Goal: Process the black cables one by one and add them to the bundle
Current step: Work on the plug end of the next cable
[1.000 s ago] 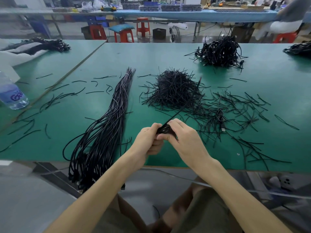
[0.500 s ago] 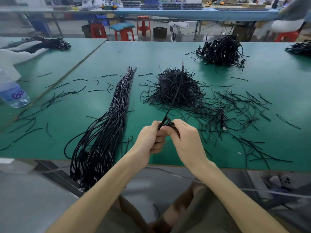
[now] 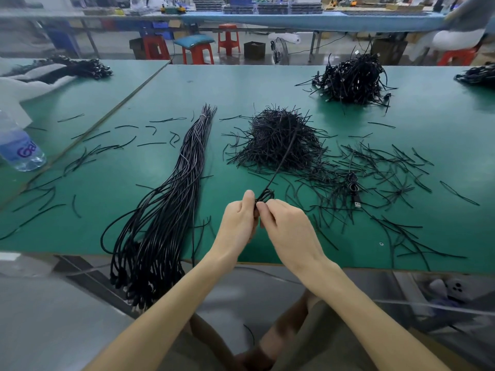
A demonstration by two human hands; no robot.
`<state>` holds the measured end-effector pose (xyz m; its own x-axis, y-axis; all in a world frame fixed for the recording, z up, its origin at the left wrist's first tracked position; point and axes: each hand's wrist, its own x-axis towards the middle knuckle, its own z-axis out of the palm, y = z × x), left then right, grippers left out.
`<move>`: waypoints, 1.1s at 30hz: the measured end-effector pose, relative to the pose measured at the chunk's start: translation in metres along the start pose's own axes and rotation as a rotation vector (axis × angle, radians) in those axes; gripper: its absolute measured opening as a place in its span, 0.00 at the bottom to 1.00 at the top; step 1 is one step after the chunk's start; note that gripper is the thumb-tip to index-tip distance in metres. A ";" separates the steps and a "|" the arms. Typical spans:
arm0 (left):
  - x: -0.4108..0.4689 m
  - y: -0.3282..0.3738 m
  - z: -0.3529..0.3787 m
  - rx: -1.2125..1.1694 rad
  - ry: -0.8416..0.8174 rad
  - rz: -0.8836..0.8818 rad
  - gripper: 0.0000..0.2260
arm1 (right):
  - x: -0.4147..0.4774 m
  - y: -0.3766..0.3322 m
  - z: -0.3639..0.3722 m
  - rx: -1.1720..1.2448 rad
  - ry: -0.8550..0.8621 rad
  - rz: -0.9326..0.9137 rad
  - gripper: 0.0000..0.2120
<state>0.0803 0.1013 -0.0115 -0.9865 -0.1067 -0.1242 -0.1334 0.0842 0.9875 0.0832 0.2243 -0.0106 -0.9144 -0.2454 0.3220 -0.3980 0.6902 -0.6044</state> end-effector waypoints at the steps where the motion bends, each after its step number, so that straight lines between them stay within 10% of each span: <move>1: 0.001 -0.001 0.000 0.024 0.000 0.022 0.27 | 0.000 0.001 0.001 0.100 -0.003 0.033 0.20; 33: 0.007 -0.002 -0.031 -0.195 -0.514 -0.083 0.20 | 0.000 0.016 -0.012 0.429 -0.102 0.044 0.15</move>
<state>0.0769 0.0694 -0.0116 -0.8992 0.3962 -0.1857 -0.2408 -0.0940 0.9660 0.0778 0.2430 -0.0114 -0.9252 -0.3027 0.2288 -0.3337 0.3621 -0.8704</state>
